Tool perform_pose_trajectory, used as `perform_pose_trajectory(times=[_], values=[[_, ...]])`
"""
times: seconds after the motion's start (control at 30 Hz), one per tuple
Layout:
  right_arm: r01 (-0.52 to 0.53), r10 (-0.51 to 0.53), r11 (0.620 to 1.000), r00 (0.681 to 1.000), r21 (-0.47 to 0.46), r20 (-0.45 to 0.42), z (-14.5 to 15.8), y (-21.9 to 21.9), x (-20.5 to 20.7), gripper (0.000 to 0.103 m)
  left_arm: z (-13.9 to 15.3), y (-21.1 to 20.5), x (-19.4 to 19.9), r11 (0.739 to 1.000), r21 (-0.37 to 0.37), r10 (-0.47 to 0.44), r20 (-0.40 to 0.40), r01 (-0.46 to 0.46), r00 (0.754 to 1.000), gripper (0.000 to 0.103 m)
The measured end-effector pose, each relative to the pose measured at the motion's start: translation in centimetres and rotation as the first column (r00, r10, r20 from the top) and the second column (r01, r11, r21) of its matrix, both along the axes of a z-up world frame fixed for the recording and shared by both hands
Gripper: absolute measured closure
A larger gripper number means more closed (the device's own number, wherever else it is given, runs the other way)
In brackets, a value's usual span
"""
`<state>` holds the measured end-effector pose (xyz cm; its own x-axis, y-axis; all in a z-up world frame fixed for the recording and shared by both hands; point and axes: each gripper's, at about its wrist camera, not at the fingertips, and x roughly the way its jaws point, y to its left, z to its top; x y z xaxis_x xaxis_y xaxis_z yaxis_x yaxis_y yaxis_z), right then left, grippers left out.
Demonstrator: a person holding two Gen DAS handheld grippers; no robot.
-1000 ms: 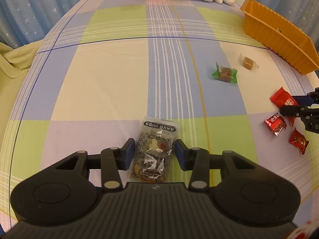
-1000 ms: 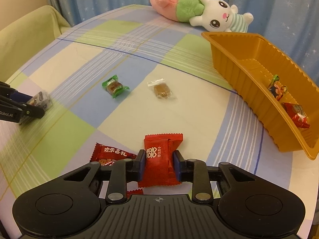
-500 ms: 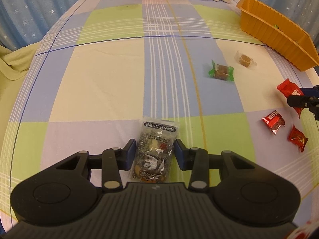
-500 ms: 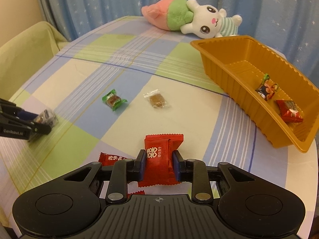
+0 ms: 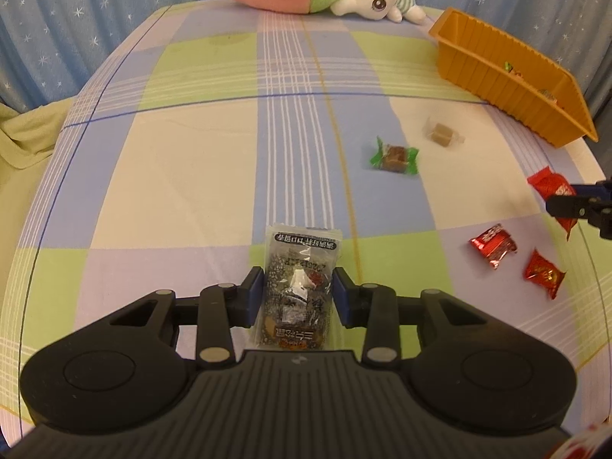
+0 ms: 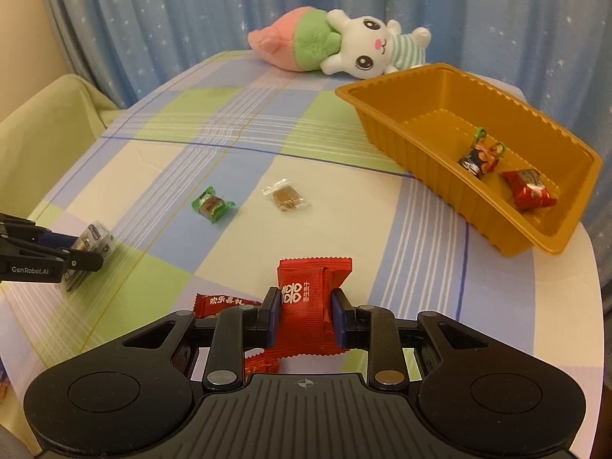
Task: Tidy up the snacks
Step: 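Carry the snack bag and red candy over the orange tray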
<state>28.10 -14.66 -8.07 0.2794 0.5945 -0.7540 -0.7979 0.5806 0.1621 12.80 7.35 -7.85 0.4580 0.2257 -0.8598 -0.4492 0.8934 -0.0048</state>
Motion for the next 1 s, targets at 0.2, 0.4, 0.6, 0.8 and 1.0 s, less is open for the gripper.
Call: perform_pose_trajectory(times=[0.2,0.4,0.6,0.8,1.0], values=[[0.029,-0.029,0.999,0.999,0.02,-0.014,0.4,-1.2,-0.1,0.075,1.7,-0.9,0.3,1.0,0.002,-0.017,0.044,0.017,0.999,0.068],[0.057,-0.057,0.997,0.998,0.042,-0.013,1.0,-2.2,0.1,0.075,3.7,-1.9,1.1,0.999,0.004,-0.048,0.098,0.048,0.994,0.068],[0.077,-0.077,0.995,0.997,0.064,-0.004,1.8,-3.0,0.5,0.075,5.1,-3.0,2.8,0.996,0.018,-0.092,0.132,0.091,0.987,0.068],[0.104,-0.104,0.991,0.995,0.09,0.003,2.7,-3.6,1.5,0.075,6.4,-3.8,5.5,0.989,0.029,-0.149,0.165,0.146,0.975,0.068],[0.136,-0.139,0.982,0.99,0.13,0.012,4.0,-3.8,3.1,0.075,7.8,-4.9,9.3,0.975,0.048,-0.224,0.199,0.219,0.954,0.068]])
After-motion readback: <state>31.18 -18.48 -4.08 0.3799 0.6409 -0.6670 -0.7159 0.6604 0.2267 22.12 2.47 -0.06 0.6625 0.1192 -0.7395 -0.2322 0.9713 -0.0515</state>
